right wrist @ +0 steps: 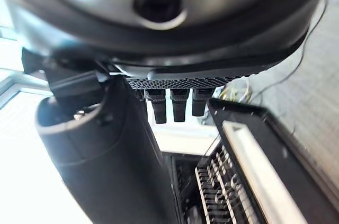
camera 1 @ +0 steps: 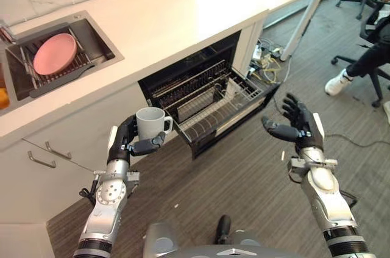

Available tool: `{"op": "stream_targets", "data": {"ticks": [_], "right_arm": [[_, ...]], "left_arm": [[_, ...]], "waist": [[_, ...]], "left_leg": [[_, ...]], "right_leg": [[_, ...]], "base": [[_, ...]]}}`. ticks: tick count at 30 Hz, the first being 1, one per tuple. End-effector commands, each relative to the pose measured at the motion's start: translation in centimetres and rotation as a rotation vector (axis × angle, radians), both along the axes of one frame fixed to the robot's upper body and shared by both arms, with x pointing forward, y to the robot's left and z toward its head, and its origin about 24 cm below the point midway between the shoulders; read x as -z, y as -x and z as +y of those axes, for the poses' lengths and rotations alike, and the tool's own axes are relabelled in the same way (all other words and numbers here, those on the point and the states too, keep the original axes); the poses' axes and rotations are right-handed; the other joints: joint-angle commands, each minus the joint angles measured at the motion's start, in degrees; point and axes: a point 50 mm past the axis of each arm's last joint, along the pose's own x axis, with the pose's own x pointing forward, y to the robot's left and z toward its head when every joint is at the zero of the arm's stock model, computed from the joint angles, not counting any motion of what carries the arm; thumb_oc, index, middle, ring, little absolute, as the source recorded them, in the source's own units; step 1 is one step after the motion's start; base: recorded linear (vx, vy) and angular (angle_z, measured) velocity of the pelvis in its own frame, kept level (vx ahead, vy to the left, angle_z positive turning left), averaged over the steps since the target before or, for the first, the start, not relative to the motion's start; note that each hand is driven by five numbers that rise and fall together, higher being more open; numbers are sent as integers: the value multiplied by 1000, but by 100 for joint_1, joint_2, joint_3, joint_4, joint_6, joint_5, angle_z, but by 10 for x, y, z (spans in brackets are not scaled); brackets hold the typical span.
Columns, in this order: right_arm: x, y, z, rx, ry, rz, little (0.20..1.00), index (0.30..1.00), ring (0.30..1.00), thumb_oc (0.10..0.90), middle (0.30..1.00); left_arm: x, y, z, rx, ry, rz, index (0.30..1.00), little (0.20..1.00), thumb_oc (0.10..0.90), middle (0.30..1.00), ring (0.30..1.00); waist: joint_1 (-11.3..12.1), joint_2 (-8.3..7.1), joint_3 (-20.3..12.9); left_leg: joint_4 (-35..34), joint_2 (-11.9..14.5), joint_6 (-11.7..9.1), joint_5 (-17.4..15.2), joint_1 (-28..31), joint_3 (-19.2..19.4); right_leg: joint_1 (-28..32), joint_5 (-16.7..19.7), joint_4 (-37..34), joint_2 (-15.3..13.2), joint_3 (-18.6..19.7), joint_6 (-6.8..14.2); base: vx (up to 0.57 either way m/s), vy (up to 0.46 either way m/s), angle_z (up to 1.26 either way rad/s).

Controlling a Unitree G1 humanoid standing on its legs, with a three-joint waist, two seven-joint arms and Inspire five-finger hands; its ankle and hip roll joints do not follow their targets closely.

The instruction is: Place the dishes in the dishwasher.

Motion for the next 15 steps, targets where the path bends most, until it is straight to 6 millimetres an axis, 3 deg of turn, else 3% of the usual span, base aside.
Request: {"op": "stream_targets", "data": {"ticks": [1, 3, 8, 9, 12, 13, 14, 15], "right_arm": [[-54, -6, 10, -104, 7, -287, 900, 900, 900, 800, 900], [-52, -7, 12, -106, 10, -280, 900, 900, 900, 800, 900], [-47, -5, 7, -87, 19, -258, 900, 900, 900, 800, 900], [-40, -4, 7, -80, 10, -224, 900, 900, 900, 800, 900], [-31, -4, 12, -83, -37, -188, 900, 900, 900, 800, 900], [-31, -4, 12, -84, -38, -188, 900, 900, 900, 800, 900], [-28, -6, 19, -94, -74, -182, 900, 900, 900, 800, 900], [-24, -7, 25, -113, -110, -166, 900, 900, 900, 800, 900]], "left_arm": [[-67, -14, 8, 35, -111, -322, 300, 300, 400, 300, 300], [-67, -14, 6, 40, -108, -326, 300, 300, 400, 300, 300], [-65, -14, 2, 68, -114, -313, 300, 300, 400, 300, 300], [-63, -15, 0, 88, -120, -298, 300, 300, 400, 300, 300], [-65, -16, -3, 128, -155, -285, 300, 300, 400, 300, 300], [-65, -16, -3, 128, -156, -285, 300, 300, 400, 300, 300], [-69, -18, -4, 145, -175, -292, 300, 300, 400, 300, 300], [-69, -20, -5, 152, -173, -292, 300, 300, 400, 300, 300]], "waist": [[240, 75, -169], [269, 156, -155], [209, 285, -364], [211, 234, -442], [211, 170, -408], [229, 153, -405], [222, 134, -319], [210, 130, -308]], "left_leg": [[-544, 92, 77, 573, 9, -221], [-906, 133, 4, 803, -38, -241], [-1344, 60, 24, 682, 372, -135], [-1279, -162, 170, 523, 499, -117], [-1120, -357, 456, 279, 605, 30], [-1106, -371, 466, 268, 602, 53], [-1068, -451, 618, 184, 713, 162], [-1122, -474, 647, 145, 810, 212]], "right_leg": [[34, -491, 120, -407, 214, 817], [189, -548, 71, -402, 205, 861], [217, -509, 129, -560, 213, 1008], [121, -478, 445, -778, 304, 1080], [-118, -460, 1321, -1047, 488, 1167], [-156, -483, 1379, -1071, 521, 1177], [-482, -316, 1998, -1159, 626, 1246], [-602, -231, 2038, -1197, 594, 1282]], "base": [[184, 132, -4], [161, 180, -17], [133, 246, -6], [111, 288, 12], [91, 299, 2], [55, 255, -32], [53, 202, -37], [87, 215, -38]]}}
